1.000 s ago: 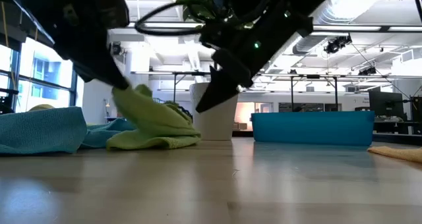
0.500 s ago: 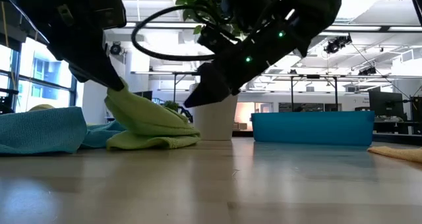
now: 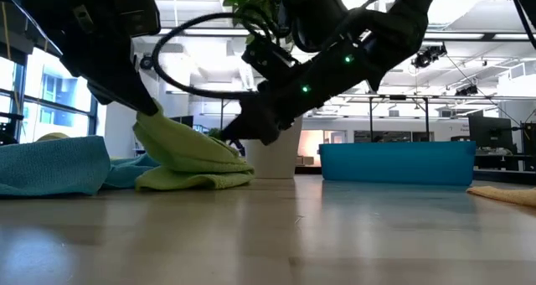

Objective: Fold microfiber towels
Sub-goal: Fold the light green towel

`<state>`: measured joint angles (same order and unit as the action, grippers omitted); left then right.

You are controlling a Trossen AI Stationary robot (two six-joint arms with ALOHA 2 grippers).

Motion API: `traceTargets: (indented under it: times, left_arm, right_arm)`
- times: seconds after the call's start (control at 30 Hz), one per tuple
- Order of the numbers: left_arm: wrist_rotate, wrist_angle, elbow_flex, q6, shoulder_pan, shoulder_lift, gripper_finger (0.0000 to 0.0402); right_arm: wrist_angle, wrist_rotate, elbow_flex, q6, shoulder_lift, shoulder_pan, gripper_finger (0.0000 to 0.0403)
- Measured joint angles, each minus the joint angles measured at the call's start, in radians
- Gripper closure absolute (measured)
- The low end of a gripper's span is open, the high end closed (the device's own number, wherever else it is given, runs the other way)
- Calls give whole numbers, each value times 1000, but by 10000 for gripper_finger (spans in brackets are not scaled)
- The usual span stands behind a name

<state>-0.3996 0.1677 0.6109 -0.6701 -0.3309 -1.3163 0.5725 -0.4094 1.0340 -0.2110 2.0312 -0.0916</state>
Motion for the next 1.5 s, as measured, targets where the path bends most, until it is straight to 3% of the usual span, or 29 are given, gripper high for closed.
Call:
traceTargets:
  times: [0.17, 0.6, 1.1, 1.33, 1.5]
  left_arm:
    - [0, 0, 0, 0, 0, 0, 401]
    - [0, -5, 0, 11, 0, 0, 401]
    - [0, -7, 0, 19, 0, 0, 400]
    - [0, -7, 0, 44, 0, 0, 400]
    - [0, -7, 0, 47, 0, 0, 400]
  right_arm:
    - [43, 63, 1, 1, 0, 0, 263]
    - [155, 45, 1, -73, 73, -1, 263]
    - [118, -2, 1, -147, 74, 62, 263]
    - [103, 41, 1, -153, 74, 65, 264]
    - [70, 43, 1, -91, 74, 68, 289]
